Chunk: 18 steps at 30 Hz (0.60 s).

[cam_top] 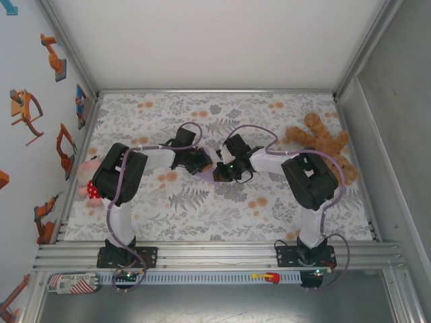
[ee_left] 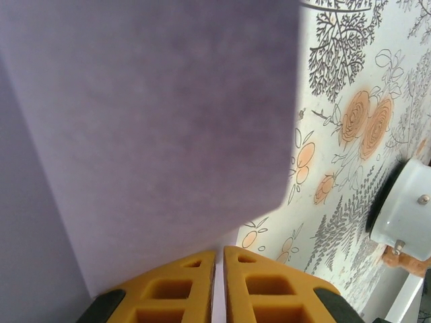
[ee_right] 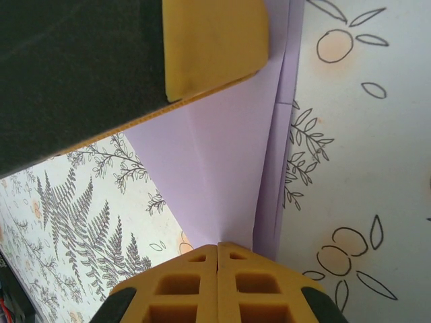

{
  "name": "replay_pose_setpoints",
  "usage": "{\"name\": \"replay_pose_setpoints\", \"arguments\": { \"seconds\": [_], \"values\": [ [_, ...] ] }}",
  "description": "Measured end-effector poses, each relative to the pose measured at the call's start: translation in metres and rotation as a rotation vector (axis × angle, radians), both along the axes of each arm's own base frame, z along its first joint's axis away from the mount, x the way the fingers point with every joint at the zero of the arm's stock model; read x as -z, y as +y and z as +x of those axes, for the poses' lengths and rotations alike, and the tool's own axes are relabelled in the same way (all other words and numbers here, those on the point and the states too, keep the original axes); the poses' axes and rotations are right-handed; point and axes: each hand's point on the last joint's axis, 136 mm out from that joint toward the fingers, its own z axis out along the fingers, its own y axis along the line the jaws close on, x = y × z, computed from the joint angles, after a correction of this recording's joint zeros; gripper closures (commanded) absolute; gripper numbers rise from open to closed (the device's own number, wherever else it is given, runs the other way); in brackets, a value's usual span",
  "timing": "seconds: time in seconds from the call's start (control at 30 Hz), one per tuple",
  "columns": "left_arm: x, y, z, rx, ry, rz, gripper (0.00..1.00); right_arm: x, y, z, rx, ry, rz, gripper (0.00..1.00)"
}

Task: Fold a paper plane with a square sheet of paper (pick it up from the middle)
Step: Fourth fold the wing at the center of the table.

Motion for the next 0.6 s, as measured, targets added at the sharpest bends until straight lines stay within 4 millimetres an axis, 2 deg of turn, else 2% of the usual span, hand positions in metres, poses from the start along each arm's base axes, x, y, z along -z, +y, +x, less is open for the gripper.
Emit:
{"name": "replay_pose_setpoints", "arguments": {
  "seconds": [0.6],
  "values": [
    [0.0019, -0.0016, 0.0005, -0.001, 0.032, 0.025, 0.87, -0.0071, 0.0073, -0.0003, -0.014, -0.006, 0.002, 1.0]
  ]
}}
